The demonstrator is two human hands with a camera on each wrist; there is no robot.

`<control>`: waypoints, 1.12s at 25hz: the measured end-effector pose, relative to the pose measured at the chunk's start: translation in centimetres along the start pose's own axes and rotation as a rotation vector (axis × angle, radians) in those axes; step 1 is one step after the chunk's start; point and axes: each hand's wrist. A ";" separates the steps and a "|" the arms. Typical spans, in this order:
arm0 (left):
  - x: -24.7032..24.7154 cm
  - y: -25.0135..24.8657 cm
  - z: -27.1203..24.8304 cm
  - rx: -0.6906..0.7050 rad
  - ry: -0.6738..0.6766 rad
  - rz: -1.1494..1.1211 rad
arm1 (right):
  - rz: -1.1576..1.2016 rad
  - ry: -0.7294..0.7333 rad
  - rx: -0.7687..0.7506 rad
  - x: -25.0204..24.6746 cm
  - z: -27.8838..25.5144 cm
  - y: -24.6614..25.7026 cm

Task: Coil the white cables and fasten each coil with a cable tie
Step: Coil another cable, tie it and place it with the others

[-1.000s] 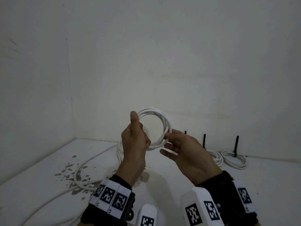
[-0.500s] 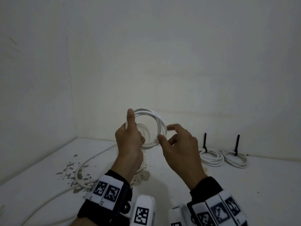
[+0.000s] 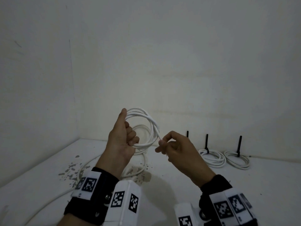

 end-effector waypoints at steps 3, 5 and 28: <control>0.4 1.2 -1.1 0.014 0.108 0.299 | 0.022 0.003 0.085 -0.7 0.3 0.3; 0.9 2.5 -2.1 -0.020 0.206 0.416 | 0.134 -0.038 0.058 -0.2 0.1 0.5; -1.0 2.7 -1.7 -0.527 0.713 0.362 | 0.324 0.131 0.232 -2.0 -0.3 1.3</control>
Point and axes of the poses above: each hand's wrist, its own z-axis towards the middle knuckle, its own x-axis out of the palm, y = z × x, and after that the axes turned 6 degrees about x, right-handed
